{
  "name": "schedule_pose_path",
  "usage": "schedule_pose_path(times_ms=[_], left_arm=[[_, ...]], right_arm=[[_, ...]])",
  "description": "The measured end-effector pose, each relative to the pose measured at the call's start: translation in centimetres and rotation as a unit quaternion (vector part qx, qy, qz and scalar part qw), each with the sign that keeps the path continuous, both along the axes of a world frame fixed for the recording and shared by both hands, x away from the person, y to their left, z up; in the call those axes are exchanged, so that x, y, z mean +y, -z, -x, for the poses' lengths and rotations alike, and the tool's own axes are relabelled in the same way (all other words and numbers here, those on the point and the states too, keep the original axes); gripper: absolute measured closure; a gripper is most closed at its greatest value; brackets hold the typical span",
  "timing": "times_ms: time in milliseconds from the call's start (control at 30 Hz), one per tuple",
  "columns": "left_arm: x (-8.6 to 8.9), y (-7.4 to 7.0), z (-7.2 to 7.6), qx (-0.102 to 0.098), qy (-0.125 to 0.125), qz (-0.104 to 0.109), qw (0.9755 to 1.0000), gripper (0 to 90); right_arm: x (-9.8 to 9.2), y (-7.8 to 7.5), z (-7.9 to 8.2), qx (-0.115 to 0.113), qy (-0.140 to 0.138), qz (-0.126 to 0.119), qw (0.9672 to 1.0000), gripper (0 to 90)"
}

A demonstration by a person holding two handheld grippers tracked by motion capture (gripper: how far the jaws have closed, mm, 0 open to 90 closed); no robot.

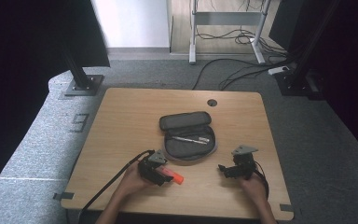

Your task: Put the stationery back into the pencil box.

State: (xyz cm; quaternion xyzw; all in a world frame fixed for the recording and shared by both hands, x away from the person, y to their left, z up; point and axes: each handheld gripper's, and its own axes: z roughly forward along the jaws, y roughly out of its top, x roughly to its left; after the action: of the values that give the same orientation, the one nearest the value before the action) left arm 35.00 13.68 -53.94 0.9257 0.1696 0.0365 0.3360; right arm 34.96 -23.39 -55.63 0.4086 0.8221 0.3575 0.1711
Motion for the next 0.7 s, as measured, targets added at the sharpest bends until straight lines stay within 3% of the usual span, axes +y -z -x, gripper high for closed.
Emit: schedule_pose_path(times_ms=[133, 333, 500, 700], left_arm=[[0.0, 0.0, 0.5, -0.018, 0.007, -0.005, 0.9998, 29.7], [0.2, -0.1, 1.2, -0.021, 0.026, 0.007, 0.9994, 49.5], [0.5, -0.1, 1.4, -0.007, 0.031, 0.016, 0.9994, 65.5], [0.7, -0.1, 1.3, 0.017, 0.045, 0.027, 0.9985, 66.6]], right_arm=[[0.0, 0.0, 0.0, 0.0, 0.0, 0.0, 1.0, 5.2], [0.0, 0.0, 0.0, 0.0, 0.0, 0.0, 1.0, 5.3], [0.0, 0.0, 0.0, 0.0, 0.0, 0.0, 1.0, 5.3], [0.0, 0.0, 0.0, 0.0, -0.001, -0.001, 1.0, 5.5]])
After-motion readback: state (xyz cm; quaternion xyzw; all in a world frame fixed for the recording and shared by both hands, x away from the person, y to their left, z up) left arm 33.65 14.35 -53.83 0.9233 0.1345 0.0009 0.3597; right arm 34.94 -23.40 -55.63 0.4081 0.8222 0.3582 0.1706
